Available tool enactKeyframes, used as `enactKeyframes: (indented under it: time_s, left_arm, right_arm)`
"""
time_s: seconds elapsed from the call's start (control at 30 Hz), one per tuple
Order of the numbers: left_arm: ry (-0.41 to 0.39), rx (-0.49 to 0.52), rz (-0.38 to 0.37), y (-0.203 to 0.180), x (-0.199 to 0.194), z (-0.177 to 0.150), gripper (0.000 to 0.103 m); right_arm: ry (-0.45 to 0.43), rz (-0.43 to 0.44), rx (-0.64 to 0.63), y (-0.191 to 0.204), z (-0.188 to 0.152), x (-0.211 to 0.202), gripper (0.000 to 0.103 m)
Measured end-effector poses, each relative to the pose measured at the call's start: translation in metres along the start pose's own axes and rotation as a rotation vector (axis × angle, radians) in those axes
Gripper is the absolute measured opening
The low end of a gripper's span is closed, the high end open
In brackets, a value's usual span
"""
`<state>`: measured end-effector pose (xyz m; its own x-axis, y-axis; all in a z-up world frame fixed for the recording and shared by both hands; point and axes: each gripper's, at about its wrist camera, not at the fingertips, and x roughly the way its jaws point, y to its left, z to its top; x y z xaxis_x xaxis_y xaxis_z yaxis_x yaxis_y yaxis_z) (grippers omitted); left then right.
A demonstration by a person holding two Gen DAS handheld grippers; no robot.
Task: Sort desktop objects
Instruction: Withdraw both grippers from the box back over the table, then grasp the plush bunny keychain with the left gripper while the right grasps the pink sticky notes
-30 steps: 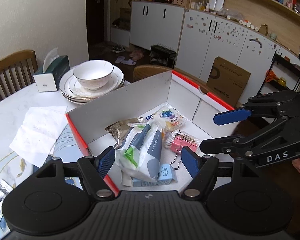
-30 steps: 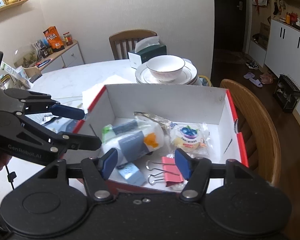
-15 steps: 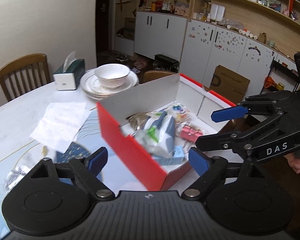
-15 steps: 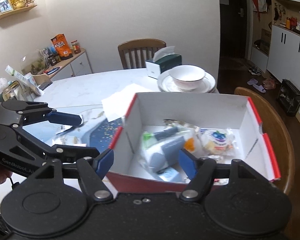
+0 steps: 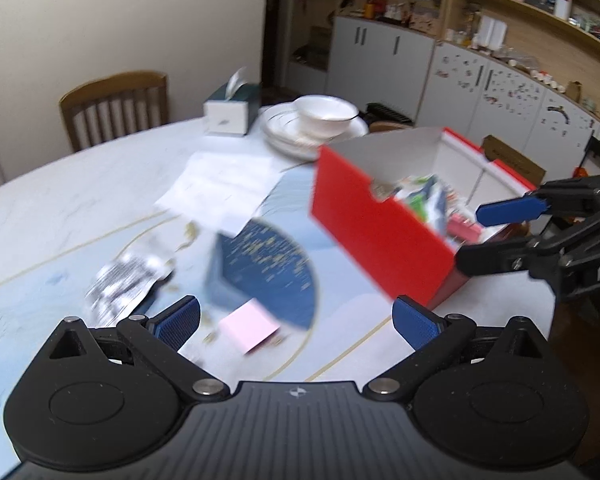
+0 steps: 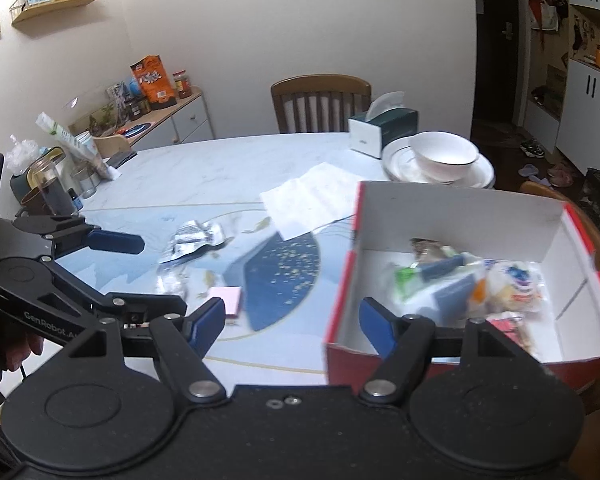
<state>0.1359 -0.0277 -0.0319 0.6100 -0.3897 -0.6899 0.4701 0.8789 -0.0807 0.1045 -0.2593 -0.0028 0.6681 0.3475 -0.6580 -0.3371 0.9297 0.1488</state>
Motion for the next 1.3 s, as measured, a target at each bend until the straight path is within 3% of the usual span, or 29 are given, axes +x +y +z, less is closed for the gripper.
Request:
enactKeyframes:
  time_s: [0.5,1.3]
  left_arm:
    - [0.089,-0.058,0.082,0.058,0.008,-0.049,0.103]
    - [0.147,-0.152,0.183,0.063,0.046,-0.071,0.103]
  right_arm:
    - [0.045,0.001,-0.035,0.051,0.000,0.045,0.074]
    - [0.157,-0.037,-0.106,0.079,-0.013,0.152,0.074]
